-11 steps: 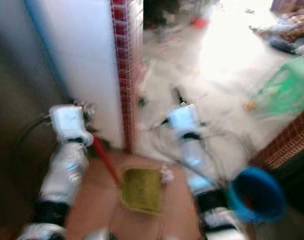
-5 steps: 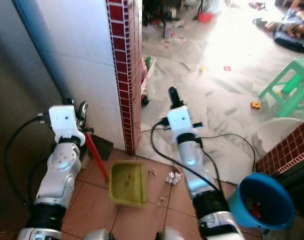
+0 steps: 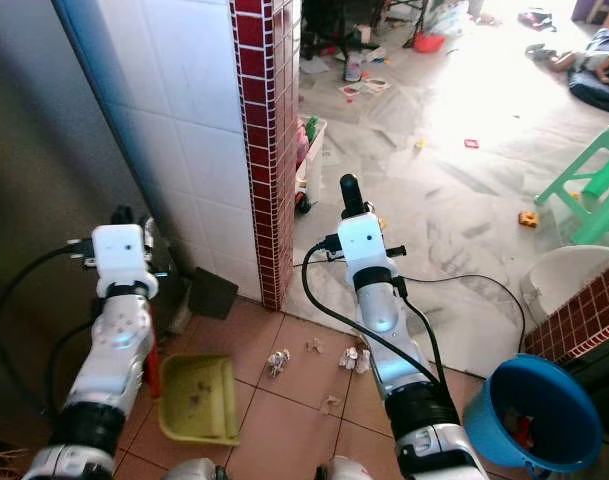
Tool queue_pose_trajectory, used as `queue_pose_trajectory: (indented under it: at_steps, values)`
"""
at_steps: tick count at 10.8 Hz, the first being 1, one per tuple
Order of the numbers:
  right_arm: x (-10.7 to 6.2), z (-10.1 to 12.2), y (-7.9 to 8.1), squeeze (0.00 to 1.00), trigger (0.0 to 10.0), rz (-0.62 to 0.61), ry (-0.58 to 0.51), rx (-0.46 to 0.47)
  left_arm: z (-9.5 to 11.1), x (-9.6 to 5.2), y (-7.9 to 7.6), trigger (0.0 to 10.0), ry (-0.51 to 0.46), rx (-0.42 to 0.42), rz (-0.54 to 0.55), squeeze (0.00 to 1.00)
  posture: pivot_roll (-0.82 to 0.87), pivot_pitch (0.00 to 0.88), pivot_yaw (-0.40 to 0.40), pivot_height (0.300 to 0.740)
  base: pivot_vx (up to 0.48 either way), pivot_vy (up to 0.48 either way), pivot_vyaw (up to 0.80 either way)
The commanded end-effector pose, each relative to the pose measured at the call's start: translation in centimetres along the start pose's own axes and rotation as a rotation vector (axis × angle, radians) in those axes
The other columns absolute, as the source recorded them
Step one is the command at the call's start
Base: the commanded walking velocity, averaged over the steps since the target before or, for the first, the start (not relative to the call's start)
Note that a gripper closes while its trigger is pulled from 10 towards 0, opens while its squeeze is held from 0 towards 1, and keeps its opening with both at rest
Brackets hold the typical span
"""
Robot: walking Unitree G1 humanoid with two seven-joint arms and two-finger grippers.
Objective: Sweep floor
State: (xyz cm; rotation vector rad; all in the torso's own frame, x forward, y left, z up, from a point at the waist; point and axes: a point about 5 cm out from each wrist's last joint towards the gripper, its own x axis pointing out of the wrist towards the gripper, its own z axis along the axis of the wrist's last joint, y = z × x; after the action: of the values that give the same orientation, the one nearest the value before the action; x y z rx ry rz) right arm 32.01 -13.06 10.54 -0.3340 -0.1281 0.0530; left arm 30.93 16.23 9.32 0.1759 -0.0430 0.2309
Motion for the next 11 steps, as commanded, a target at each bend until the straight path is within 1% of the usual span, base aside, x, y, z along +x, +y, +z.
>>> queue_pose_trajectory:
  at_steps: [1, 2, 3, 4, 5, 6, 7, 8, 9, 10, 11]
  values:
    - [0.5, 0.8, 0.1, 0.0, 10.0, 0.024, -0.024, 0.015, 1.3, 0.8, -0.6, 10.0, -0.062, -0.031, 0.012, 0.0, -0.03, 0.027, -0.008, 0.74, 0.0, 0.0, 0.0]
    - [0.6, 0.8, 0.8, 0.0, 10.0, 0.083, -0.018, 0.074, -0.1, 0.8, -1.3, 10.0, 0.016, -0.07, 0.035, 0.0, -0.04, 0.03, -0.008, 0.74, 0.0, 0.0, 0.0]
    - [0.6, 0.7, 1.1, 0.0, 10.0, 0.132, 0.0, 0.107, -1.0, 0.8, -2.4, 10.0, 0.069, -0.117, 0.006, 0.0, -0.04, 0.031, -0.006, 0.74, 0.0, 0.0, 0.0]
    - [0.7, 0.9, 1.1, 0.0, 10.0, 0.151, 0.005, 0.156, -1.3, 0.7, -3.4, 10.0, 0.099, -0.163, -0.037, 0.0, -0.05, 0.03, -0.006, 0.74, 0.0, 0.0, 0.0]
    - [0.8, 1.1, 1.0, 0.0, 10.0, 0.165, 0.009, 0.174, -1.5, 0.7, -4.2, 10.0, 0.116, -0.169, -0.08, 0.0, -0.06, 0.029, -0.006, 0.74, 0.0, 0.0, 0.0]
    - [0.9, 1.1, 1.2, 0.0, 10.0, 0.178, 0.034, 0.24, -1.9, 0.7, -4.8, 10.0, 0.144, -0.189, -0.11, 0.0, -0.07, 0.027, -0.006, 0.74, 0.0, 0.0, 0.0]
    - [1.0, 1.4, 1.5, 0.0, 10.0, 0.206, 0.051, 0.304, -2.0, 0.7, -5.1, 10.0, 0.141, -0.193, -0.119, 0.0, -0.06, 0.027, -0.01, 0.74, 0.0, 0.0, 0.0]
    - [1.1, 1.9, 2.0, 0.0, 10.0, 0.246, 0.056, 0.336, -2.1, 0.7, -5.2, 10.0, 0.148, -0.195, -0.123, 0.0, -0.07, 0.026, -0.012, 0.74, 0.0, 0.0, 0.0]
    - [1.5, 4.0, 2.9, 0.0, 10.0, 0.357, 0.024, 0.425, -2.2, 0.8, -5.4, 10.0, 0.168, -0.212, -0.13, 0.0, -0.07, 0.024, -0.014, 0.74, 0.0, 0.0, 0.0]
    - [1.9, 5.3, 2.9, 0.0, 10.0, 0.407, -0.003, 0.454, -2.2, 0.8, -5.5, 10.0, 0.167, -0.214, -0.134, 0.0, -0.07, 0.023, -0.015, 0.74, 0.0, 0.0, 0.0]
    - [2.4, 6.5, 2.5, 0.0, 10.0, 0.431, -0.04, 0.445, -2.2, 0.8, -5.6, 10.0, 0.164, -0.215, -0.137, 0.0, -0.07, 0.022, -0.018, 0.74, 0.0, 0.0, 0.0]
